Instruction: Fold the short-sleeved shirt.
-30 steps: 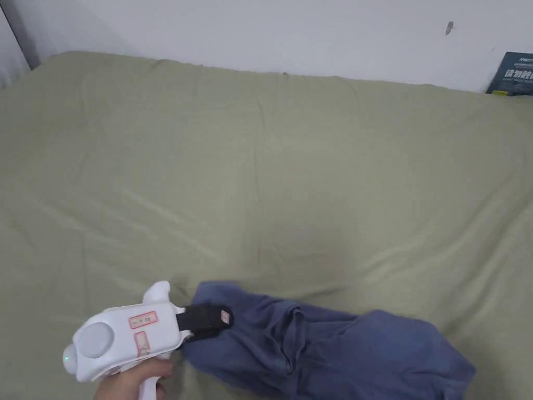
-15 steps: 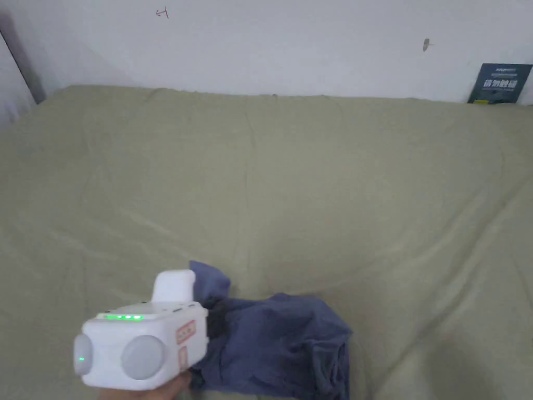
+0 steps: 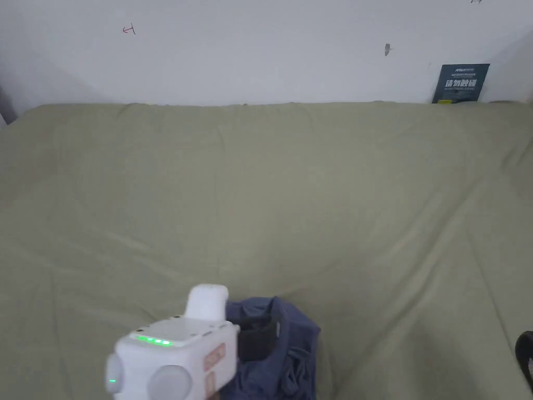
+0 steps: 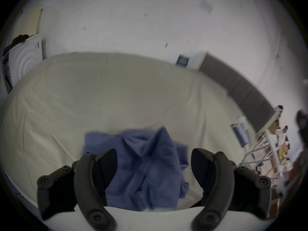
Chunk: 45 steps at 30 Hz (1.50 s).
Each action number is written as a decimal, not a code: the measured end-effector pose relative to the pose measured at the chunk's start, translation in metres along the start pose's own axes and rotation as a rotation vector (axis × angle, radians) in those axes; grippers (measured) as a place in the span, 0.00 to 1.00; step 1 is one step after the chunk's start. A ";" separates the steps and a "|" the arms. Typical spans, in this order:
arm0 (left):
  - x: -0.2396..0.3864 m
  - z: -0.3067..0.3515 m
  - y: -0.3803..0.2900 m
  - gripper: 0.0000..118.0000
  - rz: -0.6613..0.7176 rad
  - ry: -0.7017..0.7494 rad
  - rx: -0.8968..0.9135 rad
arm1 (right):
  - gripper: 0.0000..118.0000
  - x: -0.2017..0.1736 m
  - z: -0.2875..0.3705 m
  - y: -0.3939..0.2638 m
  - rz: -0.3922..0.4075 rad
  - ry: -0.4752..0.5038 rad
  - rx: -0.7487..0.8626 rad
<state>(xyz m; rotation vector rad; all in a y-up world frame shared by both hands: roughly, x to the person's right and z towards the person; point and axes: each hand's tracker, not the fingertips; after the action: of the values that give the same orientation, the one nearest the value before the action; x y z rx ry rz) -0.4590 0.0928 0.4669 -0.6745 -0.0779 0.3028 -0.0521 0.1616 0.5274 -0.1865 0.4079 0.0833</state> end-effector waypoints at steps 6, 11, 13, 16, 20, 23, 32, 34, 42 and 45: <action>-0.033 0.053 0.018 0.77 0.195 0.121 0.070 | 0.01 -0.006 -0.006 -0.009 -0.059 0.034 -0.018; 0.002 -0.030 -0.018 0.24 0.168 -0.014 -0.084 | 0.01 -0.012 -0.008 -0.013 -0.069 0.048 -0.049; 0.022 -0.076 -0.039 0.23 0.075 -0.126 -0.146 | 0.01 -0.016 -0.010 -0.014 -0.050 0.071 -0.093; 0.049 -0.131 -0.064 0.24 0.027 -0.103 -0.240 | 0.01 -0.021 -0.014 -0.015 -0.051 0.091 -0.145; 0.043 -0.079 -0.040 0.24 0.147 -0.164 -0.196 | 0.01 -0.037 -0.034 -0.013 -0.029 0.182 -0.225; 0.021 -0.018 -0.030 0.24 0.060 -0.151 -0.061 | 0.01 -0.058 -0.082 -0.023 -0.079 0.351 -0.298; -0.074 0.047 -0.034 0.89 0.192 -0.165 -0.092 | 0.01 -0.090 -0.254 -0.144 -0.535 0.660 -0.710; -0.108 0.035 -0.038 0.90 0.286 -0.182 -0.095 | 0.01 -0.083 -0.260 -0.155 -0.478 0.532 -0.778; -0.168 -0.080 -0.056 0.89 0.605 -0.454 -0.210 | 0.01 -0.062 -0.255 -0.149 -0.574 0.565 -0.699; -0.156 -0.099 -0.048 0.50 0.703 -0.451 -0.195 | 0.01 -0.060 -0.253 -0.147 -0.580 0.568 -0.692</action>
<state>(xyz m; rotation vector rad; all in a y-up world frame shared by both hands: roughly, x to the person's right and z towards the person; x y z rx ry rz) -0.5789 -0.0493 0.4243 -0.8030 -0.3050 1.1342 -0.1878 -0.0351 0.3478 -1.0167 0.8657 -0.4177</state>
